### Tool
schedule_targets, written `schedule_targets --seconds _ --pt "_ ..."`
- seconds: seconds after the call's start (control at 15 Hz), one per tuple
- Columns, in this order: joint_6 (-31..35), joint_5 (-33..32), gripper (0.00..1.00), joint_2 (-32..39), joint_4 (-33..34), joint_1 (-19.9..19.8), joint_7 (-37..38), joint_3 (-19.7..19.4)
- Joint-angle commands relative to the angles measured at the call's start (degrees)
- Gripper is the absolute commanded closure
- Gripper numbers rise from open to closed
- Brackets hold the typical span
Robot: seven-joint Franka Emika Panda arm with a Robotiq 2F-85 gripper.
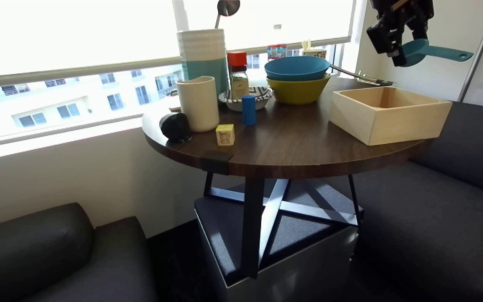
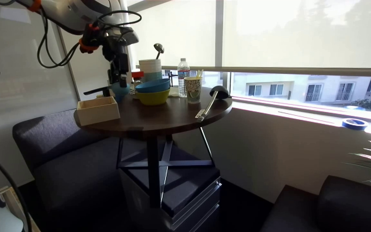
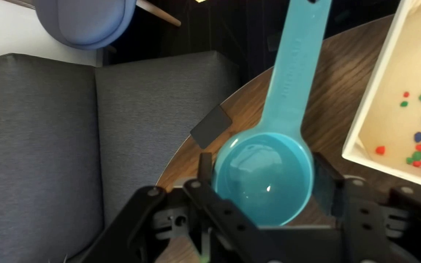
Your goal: Pour the contents in the measuring cup into the wooden box then set it down on the table.
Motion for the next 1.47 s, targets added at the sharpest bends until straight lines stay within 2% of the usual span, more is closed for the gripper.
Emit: schedule_targets --seconds 0.0,0.07,0.47,0.8,1.0,1.4 --pt "-0.06 0.13 0.34 -0.03 0.1 -0.64 -0.06 0.65" --pt "-0.06 0.14 0.59 -0.08 0.09 -0.65 -0.03 0.66" --pt "9.98 3.22 0.59 -0.78 -1.74 -3.18 -10.24 -4.03" --pt "16.4 12.49 0.59 1.2 -2.73 -5.19 -19.71 -7.89" --pt "18.56 15.84 0.59 2.37 -3.38 -5.73 -23.21 -8.66" --pt "26.18 15.7 0.59 4.23 -5.45 -5.88 -30.19 -8.65"
